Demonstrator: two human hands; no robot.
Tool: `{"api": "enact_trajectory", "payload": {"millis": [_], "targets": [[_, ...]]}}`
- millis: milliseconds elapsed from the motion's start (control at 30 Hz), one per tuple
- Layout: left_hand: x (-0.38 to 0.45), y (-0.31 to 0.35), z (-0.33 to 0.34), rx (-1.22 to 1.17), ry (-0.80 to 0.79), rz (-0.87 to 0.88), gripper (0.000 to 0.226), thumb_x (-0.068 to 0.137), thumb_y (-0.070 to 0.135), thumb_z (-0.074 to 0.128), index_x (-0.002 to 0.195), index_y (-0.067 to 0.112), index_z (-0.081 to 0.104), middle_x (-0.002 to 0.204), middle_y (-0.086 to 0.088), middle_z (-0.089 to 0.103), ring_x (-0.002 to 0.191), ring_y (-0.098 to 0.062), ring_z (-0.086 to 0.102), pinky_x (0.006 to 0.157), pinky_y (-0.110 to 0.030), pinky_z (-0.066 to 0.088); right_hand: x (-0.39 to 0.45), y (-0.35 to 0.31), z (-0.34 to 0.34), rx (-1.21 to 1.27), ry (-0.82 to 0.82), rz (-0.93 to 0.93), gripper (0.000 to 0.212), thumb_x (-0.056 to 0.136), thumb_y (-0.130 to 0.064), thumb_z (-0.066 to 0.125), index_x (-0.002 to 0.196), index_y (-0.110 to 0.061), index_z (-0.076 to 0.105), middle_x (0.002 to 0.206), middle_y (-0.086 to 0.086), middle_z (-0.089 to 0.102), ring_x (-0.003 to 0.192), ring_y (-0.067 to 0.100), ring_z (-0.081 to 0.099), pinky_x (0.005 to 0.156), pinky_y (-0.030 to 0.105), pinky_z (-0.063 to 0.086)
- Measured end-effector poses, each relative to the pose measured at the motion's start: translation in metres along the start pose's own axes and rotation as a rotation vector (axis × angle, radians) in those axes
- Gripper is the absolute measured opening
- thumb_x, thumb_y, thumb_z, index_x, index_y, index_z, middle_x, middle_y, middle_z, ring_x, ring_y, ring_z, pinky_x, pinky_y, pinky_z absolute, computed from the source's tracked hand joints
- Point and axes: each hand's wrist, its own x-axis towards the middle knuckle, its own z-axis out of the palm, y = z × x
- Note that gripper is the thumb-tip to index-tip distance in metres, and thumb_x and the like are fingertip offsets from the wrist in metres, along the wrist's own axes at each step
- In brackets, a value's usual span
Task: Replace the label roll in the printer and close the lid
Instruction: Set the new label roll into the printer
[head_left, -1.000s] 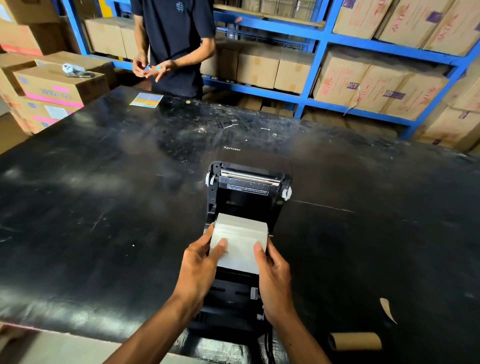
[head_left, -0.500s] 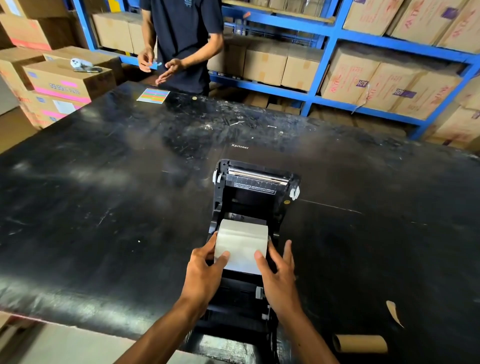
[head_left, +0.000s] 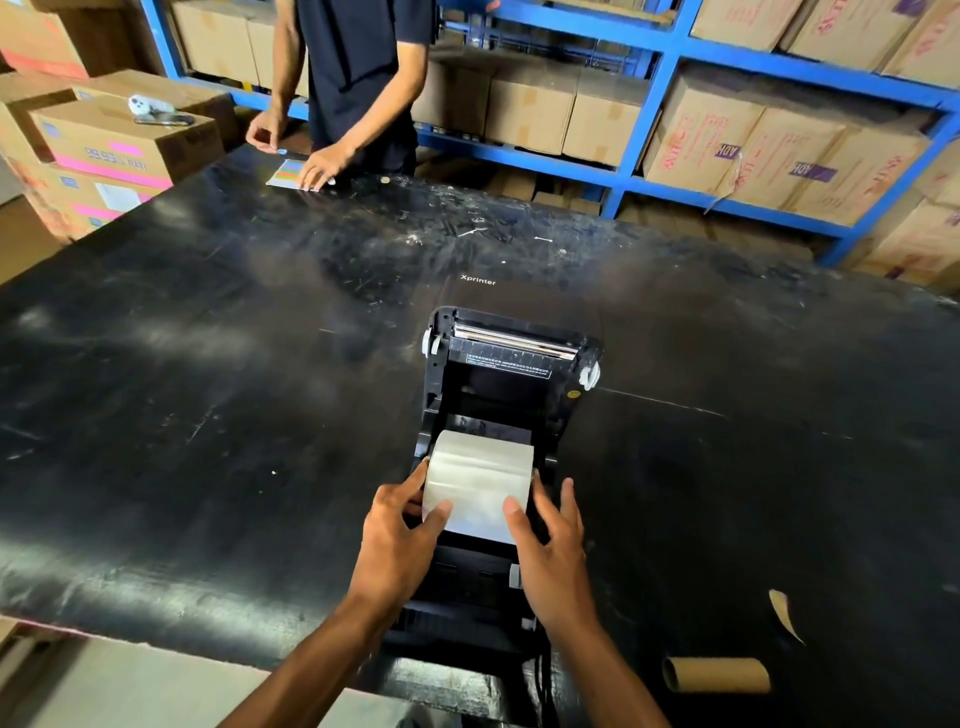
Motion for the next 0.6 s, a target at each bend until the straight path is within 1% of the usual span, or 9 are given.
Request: {"api": "enact_trajectory", "payload": {"millis": [67,133,200,267,433,533,600], "targets": [[0.001,-0.001,-0.001,0.0,0.003,-0.001,0.049,0.092,0.017,0.063,0.138,0.029,0.053,0.105,-0.01,0.056,0.092,-0.019,0.063,0.093,-0.042,0.054,0.0,-0.001,0.0,0.008,0.004,0.006,0.054,0.09,-0.048,0.051,0.14,-0.038,0.034,0.16,-0.008,-0.005,0.146,0.013,-0.004,0.117,0.056,0.012],[0.003,-0.003,-0.001,-0.002,-0.003,0.0,0.049,0.092,0.016,0.064,0.138,0.028,0.054,0.106,-0.012,0.058,0.092,-0.019,0.064,0.094,-0.037,0.053,-0.001,0.0,0.002,0.016,0.008,0.011,0.055,0.09,-0.049,0.051,0.14,-0.038,0.035,0.16,-0.009,-0.005,0.147,0.013,-0.004,0.117,0.056,0.012],[0.005,-0.005,-0.001,-0.002,0.0,0.004,0.049,0.091,0.014,0.065,0.137,0.027,0.054,0.105,-0.012,0.058,0.09,-0.018,0.064,0.088,-0.028,0.053,-0.003,0.002,0.003,0.026,0.015,0.032,0.055,0.089,-0.05,0.051,0.14,-0.037,0.036,0.16,-0.01,-0.006,0.146,0.013,-0.004,0.117,0.056,0.012],[0.007,-0.006,-0.001,0.009,0.01,0.016,0.049,0.09,0.014,0.066,0.137,0.027,0.055,0.104,-0.009,0.056,0.088,-0.016,0.064,0.084,-0.024,0.051,-0.005,0.005,0.004,0.039,0.018,0.058,0.055,0.089,-0.051,0.051,0.14,-0.036,0.038,0.16,-0.01,-0.007,0.146,0.013,-0.004,0.117,0.056,0.013],[0.006,-0.011,0.0,-0.008,0.019,0.034,0.051,0.09,0.013,0.066,0.137,0.027,0.054,0.105,-0.005,0.056,0.091,-0.015,0.064,0.083,-0.024,0.051,-0.006,0.008,0.006,0.081,0.029,0.04,0.051,0.089,-0.048,0.053,0.138,-0.04,0.039,0.159,-0.013,-0.007,0.146,0.011,-0.003,0.117,0.055,0.016],[0.006,-0.013,-0.001,-0.06,0.013,0.039,0.05,0.089,0.011,0.067,0.135,0.027,0.056,0.105,-0.009,0.06,0.092,-0.02,0.066,0.078,-0.025,0.054,-0.005,0.005,0.007,0.076,0.049,-0.017,0.053,0.089,-0.047,0.054,0.139,-0.039,0.037,0.158,-0.014,-0.006,0.146,0.009,-0.004,0.117,0.054,0.015],[0.007,-0.014,-0.001,-0.097,0.007,0.04,0.05,0.089,0.011,0.067,0.135,0.026,0.057,0.103,-0.014,0.063,0.09,-0.021,0.065,0.08,-0.027,0.054,-0.001,0.001,0.005,0.051,0.051,-0.051,0.054,0.09,-0.047,0.053,0.14,-0.038,0.036,0.158,-0.014,-0.007,0.146,0.009,-0.005,0.118,0.053,0.012]]}}
